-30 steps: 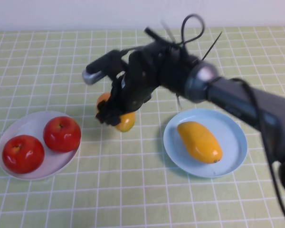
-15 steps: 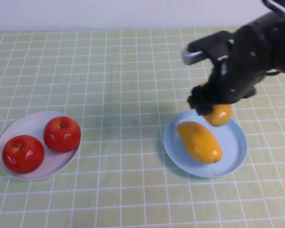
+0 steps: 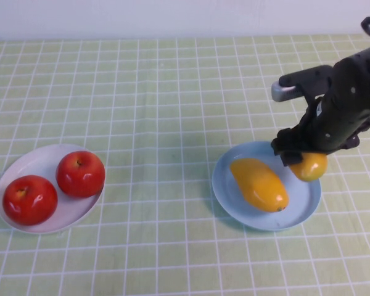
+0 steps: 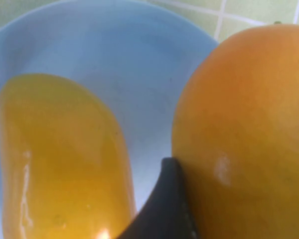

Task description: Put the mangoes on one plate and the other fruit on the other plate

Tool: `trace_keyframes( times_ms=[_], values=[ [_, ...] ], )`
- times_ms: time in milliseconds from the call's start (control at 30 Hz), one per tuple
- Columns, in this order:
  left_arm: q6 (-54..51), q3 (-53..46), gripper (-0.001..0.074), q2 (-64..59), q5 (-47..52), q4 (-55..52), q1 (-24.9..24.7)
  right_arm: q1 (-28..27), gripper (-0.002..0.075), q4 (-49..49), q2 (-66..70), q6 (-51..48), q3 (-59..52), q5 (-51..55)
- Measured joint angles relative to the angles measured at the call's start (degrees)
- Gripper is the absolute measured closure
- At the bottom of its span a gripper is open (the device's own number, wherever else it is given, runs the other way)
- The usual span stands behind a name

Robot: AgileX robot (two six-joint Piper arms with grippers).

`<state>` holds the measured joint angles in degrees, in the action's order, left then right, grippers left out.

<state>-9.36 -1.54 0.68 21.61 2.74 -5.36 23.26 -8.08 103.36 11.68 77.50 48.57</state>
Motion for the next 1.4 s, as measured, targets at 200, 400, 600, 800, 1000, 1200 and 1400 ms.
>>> trace_keyframes(
  times_ms=[200,400,600,800,1000,1200,1400],
  values=[
    [0.00,0.00,0.0735,0.00,0.00,0.00,0.00,1.22,0.0180,1.71,2.24,-0.53,-0.39,0.11],
    [0.00,0.00,0.0735,0.00,0.00,0.00,0.00,2.35,0.0140,2.97,2.24,-3.74,-0.39,1.30],
    [0.00,0.00,0.0735,0.00,0.00,0.00,0.00,2.35,0.0042,2.97,2.13,-4.11,-0.39,3.97],
    [0.00,0.00,0.0735,0.00,0.00,0.00,0.00,3.21,0.0037,2.97,-1.72,-4.11,-0.39,5.36],
    [0.00,0.00,0.0735,0.00,0.00,0.00,0.00,7.08,0.0190,3.16,-10.78,-4.11,-1.61,6.92],
    [0.00,0.00,0.0735,0.00,0.00,0.00,0.00,10.07,0.0602,5.06,-18.83,-4.11,-4.57,12.53],
    [0.00,0.00,0.0735,0.00,0.00,0.00,0.00,10.21,0.0725,6.34,-25.47,-4.11,-6.87,14.61]
  ],
)
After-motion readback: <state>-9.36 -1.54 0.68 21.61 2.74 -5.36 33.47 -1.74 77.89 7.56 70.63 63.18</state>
